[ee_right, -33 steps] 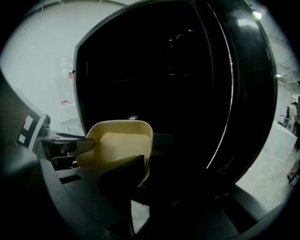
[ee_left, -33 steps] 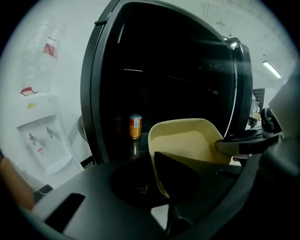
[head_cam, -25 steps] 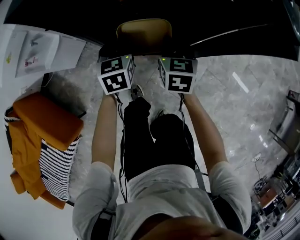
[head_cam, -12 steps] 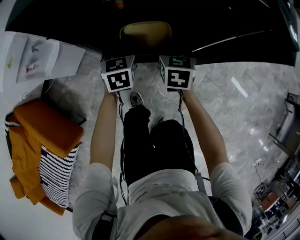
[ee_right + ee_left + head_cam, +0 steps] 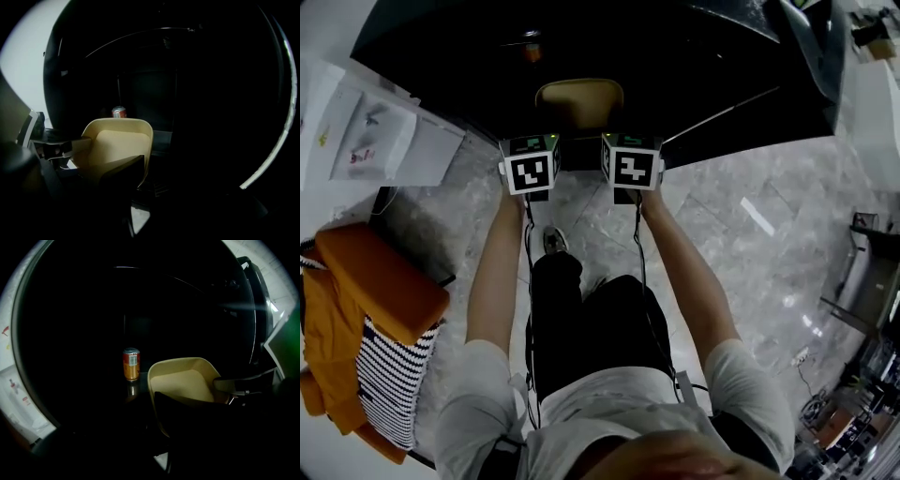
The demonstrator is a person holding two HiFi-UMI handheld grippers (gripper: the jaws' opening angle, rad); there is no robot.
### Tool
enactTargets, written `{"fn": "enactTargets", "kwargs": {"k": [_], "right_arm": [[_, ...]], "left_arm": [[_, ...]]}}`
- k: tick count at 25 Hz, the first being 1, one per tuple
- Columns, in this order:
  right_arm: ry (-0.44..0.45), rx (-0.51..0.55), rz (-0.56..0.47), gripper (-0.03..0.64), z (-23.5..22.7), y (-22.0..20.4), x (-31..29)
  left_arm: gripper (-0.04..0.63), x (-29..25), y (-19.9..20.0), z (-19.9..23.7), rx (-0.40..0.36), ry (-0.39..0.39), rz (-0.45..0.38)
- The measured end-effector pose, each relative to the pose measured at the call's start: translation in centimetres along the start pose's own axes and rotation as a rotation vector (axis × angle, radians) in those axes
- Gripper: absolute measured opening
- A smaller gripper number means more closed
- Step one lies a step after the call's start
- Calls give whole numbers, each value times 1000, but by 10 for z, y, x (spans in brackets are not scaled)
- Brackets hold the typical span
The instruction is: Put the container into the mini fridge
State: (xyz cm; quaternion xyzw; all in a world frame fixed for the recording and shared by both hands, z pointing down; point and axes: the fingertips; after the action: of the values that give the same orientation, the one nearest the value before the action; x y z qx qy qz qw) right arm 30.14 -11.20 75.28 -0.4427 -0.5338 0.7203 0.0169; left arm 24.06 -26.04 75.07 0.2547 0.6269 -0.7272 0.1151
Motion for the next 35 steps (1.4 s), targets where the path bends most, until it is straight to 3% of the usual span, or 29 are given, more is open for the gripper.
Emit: {"fn": "enactTargets", "kwargs": {"k": [4, 15, 27, 32, 35], "right_arm": [[-29, 30, 19, 58, -4, -2, -8], [-16, 30, 33, 58, -10, -4, -34], [-21, -45, 96, 58, -20, -7, -58], [-12, -82, 125, 58, -22, -7, -69], [1, -87, 138, 58, -21, -5, -74]], "left_arm": [[35, -7, 1, 0, 29, 10, 19], [37, -43, -27, -7, -12, -15, 83], [38, -71, -28, -8, -37, -32, 169], [43, -82, -32, -7, -87, -37, 219], [48, -86, -31, -6, -69, -42, 225]]}}
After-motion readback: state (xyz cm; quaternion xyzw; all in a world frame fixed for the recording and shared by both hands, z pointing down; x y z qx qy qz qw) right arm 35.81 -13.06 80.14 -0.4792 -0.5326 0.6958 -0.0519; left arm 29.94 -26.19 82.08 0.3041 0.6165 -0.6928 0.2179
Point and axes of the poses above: the fingertips, and each gripper's own axes: x backward along the fingers, z to its left, y out of its top, and after that the axes turned 3 degrees about x, right-handed
